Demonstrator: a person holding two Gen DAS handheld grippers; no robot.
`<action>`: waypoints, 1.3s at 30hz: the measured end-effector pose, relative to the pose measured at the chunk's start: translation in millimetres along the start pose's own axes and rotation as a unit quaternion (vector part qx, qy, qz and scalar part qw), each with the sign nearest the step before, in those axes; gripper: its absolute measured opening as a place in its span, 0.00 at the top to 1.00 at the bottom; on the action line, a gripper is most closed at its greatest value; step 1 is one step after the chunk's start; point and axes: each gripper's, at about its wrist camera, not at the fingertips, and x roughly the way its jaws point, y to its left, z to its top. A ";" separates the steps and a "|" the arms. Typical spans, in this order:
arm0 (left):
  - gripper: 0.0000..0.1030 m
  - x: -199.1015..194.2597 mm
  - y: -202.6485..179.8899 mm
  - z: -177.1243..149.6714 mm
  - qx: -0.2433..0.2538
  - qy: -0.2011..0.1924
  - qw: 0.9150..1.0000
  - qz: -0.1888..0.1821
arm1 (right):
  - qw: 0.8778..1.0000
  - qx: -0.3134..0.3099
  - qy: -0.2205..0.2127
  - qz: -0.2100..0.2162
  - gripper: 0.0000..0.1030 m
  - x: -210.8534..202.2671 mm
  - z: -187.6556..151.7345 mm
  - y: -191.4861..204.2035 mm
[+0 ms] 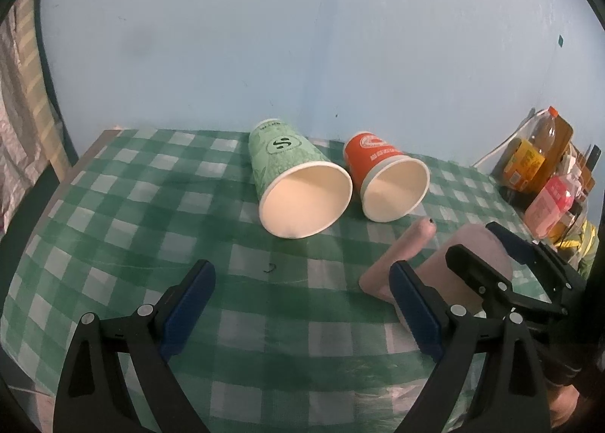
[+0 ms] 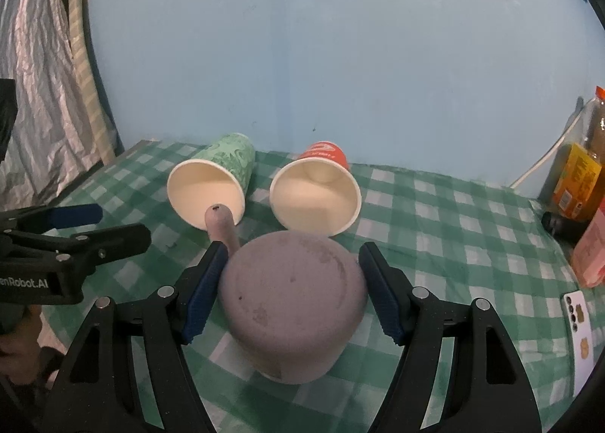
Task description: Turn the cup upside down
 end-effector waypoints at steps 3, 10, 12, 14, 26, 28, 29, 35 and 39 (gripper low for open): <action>0.08 -5.6 0.1 -0.1 -0.003 -0.009 1.000 0.000 | 1.000 0.009 -0.003 0.005 0.30 -5.0 2.2 -2.9; 0.01 -21.4 -9.6 -4.1 0.006 -0.034 0.999 -0.011 | 0.999 0.027 -0.025 -0.008 0.20 -30.7 5.7 -9.2; 0.00 -25.1 -13.5 -8.4 0.005 -0.040 0.999 -0.022 | 0.999 0.037 -0.035 -0.016 0.19 -41.7 5.4 -12.6; 0.00 -28.4 -18.6 -11.0 0.008 -0.046 0.999 -0.020 | 0.998 0.044 -0.042 -0.025 0.16 -52.2 4.4 -16.0; 0.00 -64.5 -60.0 -28.0 0.070 -0.131 0.989 0.013 | 0.995 0.073 -0.051 -0.035 0.15 -83.0 -6.1 -31.0; 0.00 -65.7 -68.3 -30.7 0.094 -0.131 0.987 0.020 | 0.995 0.075 -0.050 -0.032 0.15 -84.0 -8.3 -31.1; 0.00 -66.4 -70.4 -31.4 0.099 -0.133 0.986 0.023 | 0.996 0.073 -0.049 -0.034 0.15 -84.7 -9.5 -31.0; 0.00 -78.4 -77.7 -35.1 0.113 -0.151 0.982 0.024 | 0.995 0.074 -0.053 -0.040 0.15 -90.0 -11.6 -32.8; 0.00 -83.3 -76.2 -34.4 0.108 -0.154 0.982 0.020 | 0.994 0.078 -0.056 -0.042 0.15 -93.5 -11.0 -34.4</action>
